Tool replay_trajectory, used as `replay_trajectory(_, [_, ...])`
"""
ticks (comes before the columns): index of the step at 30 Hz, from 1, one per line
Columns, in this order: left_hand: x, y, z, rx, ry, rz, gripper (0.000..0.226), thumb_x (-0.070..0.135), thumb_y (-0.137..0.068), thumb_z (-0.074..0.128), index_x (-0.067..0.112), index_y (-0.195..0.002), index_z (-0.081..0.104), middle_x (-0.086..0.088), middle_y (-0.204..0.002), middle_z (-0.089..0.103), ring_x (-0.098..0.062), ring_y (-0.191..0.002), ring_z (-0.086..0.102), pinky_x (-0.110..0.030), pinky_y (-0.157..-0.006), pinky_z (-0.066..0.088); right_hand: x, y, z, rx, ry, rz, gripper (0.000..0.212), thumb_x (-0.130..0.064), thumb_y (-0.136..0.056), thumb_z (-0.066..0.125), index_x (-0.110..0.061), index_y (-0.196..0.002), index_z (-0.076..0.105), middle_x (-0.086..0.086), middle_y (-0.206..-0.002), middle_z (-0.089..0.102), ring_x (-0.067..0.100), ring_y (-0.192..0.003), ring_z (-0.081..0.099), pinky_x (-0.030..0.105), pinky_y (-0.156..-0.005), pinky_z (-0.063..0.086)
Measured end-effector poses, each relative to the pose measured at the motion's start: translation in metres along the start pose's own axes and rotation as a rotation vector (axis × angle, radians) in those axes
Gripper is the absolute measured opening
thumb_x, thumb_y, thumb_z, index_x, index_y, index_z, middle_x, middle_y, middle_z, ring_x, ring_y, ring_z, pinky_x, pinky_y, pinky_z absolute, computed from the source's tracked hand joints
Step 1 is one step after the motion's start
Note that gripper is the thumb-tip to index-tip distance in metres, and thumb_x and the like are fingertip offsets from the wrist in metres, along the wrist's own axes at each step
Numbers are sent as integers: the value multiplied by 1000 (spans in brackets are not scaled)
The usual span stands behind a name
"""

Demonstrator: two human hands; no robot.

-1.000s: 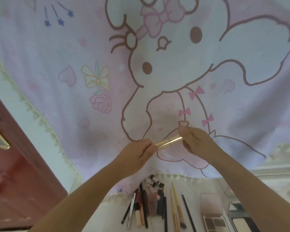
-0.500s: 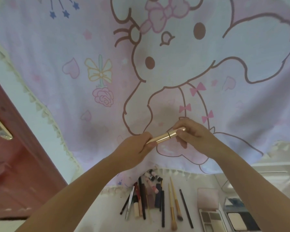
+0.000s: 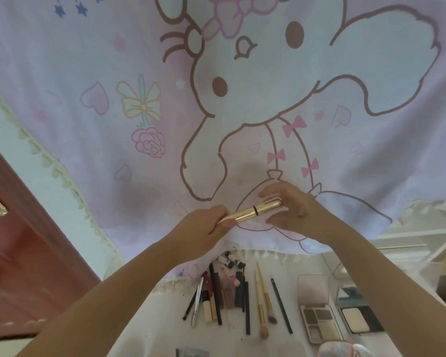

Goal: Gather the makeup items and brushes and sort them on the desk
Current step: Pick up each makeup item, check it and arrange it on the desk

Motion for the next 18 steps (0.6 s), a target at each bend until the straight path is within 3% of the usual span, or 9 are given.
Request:
replay_trajectory(1, [0,0,2,-9,-10,5,19,35,-97,32,20,-89,41,11,-62,39,-2,-51,35,-15,-52,35,0,1,2,-14,-19,70,31,-18,-73,66,-33,-96,54,-11,-95,59,3,-84,61,21,-66,53])
replay_trajectory(3, [0,0,5,-23,-26,13,19,35,-97,32,20,-90,41,11,-63,39,-2,-52,35,-15,-52,34,-2,0,5,-9,32,211,9,-21,-90,53,-24,-81,53,-9,-64,61,4,-52,57,23,-50,44])
replay_trajectory(5, [0,0,7,-33,-42,22,18,34,-97,32,21,-90,41,12,-62,39,-1,-51,35,-14,-51,35,-4,-1,3,10,257,253,33,-21,-96,40,-21,-64,46,-11,-40,46,0,-34,40,19,-46,34])
replay_trajectory(7, [1,1,8,-33,-38,23,18,33,-97,32,20,-89,41,12,-61,39,-1,-50,35,-12,-51,38,-9,4,2,-10,271,183,27,-8,-93,45,-24,-70,47,-12,-55,48,-3,-42,45,15,-48,39])
replay_trajectory(9, [0,2,10,-21,-14,15,19,32,-97,33,19,-88,42,11,-61,40,-2,-49,36,-11,-53,41,-5,11,-1,-35,132,149,34,7,-86,51,-27,-88,51,-9,-84,52,-9,-68,56,13,-61,49])
replay_trajectory(11, [1,3,15,-32,-11,16,17,31,-97,33,19,-88,42,11,-60,40,-2,-49,36,-11,-53,41,-3,16,-1,-58,52,190,40,6,-84,54,-30,-102,49,-11,-97,55,-6,-80,60,15,-68,52])
replay_trajectory(13, [4,5,21,-53,-21,29,16,32,-97,33,21,-89,41,11,-61,41,-2,-49,37,-13,-51,39,1,19,3,-66,98,264,14,-11,-91,47,-23,-95,53,-13,-74,63,2,-59,60,19,-57,49])
replay_trajectory(15, [6,5,27,-71,-16,41,15,32,-97,33,21,-90,41,12,-61,41,-2,-49,37,-12,-51,39,4,18,5,-75,281,309,29,-21,-95,40,-16,-69,50,-12,-41,53,1,-36,44,17,-49,39])
replay_trajectory(18, [6,4,32,-64,36,29,16,31,-97,34,20,-90,42,12,-60,40,-3,-49,37,-10,-53,40,10,23,5,-19,153,219,23,-2,-89,51,-20,-76,53,-13,-56,56,-1,-46,50,15,-51,45])
Point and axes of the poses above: each hand's wrist, its own y-axis away from the middle knuckle, its own z-axis out of the palm, x = y × z, the point moved 1 cm from there along -y, towards the middle knuckle
